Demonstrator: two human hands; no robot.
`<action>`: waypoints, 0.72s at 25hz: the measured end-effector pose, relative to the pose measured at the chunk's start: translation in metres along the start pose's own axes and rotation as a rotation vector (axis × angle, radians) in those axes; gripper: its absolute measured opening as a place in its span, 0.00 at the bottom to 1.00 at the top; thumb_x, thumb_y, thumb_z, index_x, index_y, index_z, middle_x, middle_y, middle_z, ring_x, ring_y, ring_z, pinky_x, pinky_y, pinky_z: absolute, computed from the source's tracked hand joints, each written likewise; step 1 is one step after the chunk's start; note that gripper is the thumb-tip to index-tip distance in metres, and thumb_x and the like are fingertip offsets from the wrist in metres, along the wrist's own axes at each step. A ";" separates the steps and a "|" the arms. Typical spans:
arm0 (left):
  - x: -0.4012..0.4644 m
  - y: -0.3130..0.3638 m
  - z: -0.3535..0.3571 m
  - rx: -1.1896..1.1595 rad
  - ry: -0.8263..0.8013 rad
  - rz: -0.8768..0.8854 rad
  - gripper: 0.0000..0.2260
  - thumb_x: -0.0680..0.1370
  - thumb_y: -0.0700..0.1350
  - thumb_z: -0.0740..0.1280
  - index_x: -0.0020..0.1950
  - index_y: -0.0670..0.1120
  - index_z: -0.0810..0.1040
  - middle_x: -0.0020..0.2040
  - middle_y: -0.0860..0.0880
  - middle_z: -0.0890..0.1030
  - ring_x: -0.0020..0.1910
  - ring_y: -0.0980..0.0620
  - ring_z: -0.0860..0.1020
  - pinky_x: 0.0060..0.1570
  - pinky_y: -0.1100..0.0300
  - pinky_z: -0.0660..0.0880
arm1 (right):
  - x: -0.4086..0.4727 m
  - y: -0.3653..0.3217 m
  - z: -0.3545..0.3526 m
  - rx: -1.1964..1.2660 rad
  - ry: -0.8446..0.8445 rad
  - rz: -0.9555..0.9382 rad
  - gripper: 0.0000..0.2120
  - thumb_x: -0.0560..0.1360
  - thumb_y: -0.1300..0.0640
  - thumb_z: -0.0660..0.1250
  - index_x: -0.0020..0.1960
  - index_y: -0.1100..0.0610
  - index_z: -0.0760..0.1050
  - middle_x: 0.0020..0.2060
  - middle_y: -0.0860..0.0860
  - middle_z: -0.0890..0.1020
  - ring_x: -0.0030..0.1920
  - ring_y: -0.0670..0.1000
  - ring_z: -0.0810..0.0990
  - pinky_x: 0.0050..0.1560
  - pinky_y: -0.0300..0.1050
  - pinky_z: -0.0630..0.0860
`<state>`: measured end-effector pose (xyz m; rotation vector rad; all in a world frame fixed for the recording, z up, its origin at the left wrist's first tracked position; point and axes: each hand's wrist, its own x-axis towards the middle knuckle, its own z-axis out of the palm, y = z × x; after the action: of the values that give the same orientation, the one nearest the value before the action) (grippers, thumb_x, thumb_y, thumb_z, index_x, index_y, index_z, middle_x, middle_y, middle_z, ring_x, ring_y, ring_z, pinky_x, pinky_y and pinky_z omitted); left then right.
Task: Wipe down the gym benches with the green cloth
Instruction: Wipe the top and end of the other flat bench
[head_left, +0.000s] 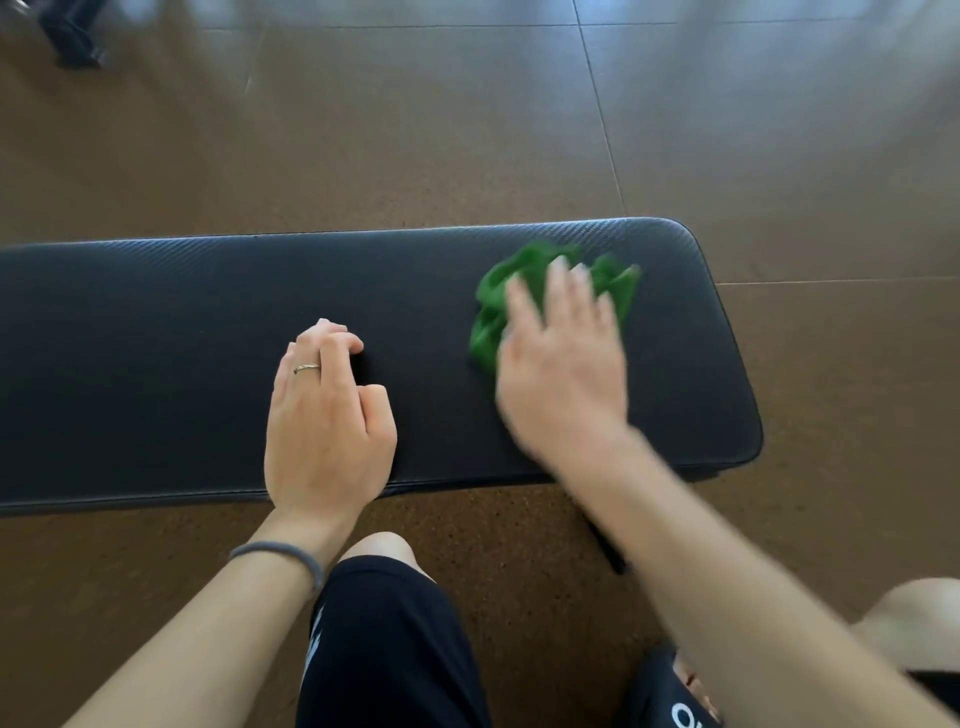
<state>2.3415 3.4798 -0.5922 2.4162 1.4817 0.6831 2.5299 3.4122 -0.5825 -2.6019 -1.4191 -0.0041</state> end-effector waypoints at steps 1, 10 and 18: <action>-0.001 0.000 0.000 -0.001 0.004 0.003 0.17 0.77 0.45 0.52 0.62 0.42 0.72 0.68 0.41 0.75 0.68 0.41 0.73 0.68 0.41 0.72 | -0.038 -0.014 0.000 0.032 -0.012 -0.120 0.27 0.84 0.50 0.48 0.81 0.53 0.63 0.81 0.63 0.60 0.82 0.64 0.57 0.80 0.63 0.55; -0.001 -0.003 -0.001 -0.033 0.023 0.032 0.16 0.78 0.44 0.53 0.62 0.42 0.72 0.65 0.42 0.76 0.65 0.41 0.74 0.67 0.40 0.73 | 0.052 -0.036 0.006 0.022 -0.117 -0.096 0.26 0.86 0.48 0.46 0.83 0.47 0.56 0.84 0.57 0.53 0.84 0.59 0.48 0.82 0.60 0.46; 0.011 -0.060 -0.044 0.150 0.056 0.097 0.13 0.79 0.43 0.57 0.57 0.43 0.78 0.58 0.44 0.79 0.60 0.42 0.75 0.63 0.46 0.71 | -0.014 -0.049 0.005 0.008 -0.138 -0.418 0.26 0.86 0.47 0.47 0.83 0.45 0.58 0.83 0.55 0.58 0.83 0.58 0.52 0.82 0.60 0.51</action>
<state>2.2765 3.5153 -0.5763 2.6166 1.4956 0.6878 2.4809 3.4270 -0.5808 -2.2871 -1.9798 0.1274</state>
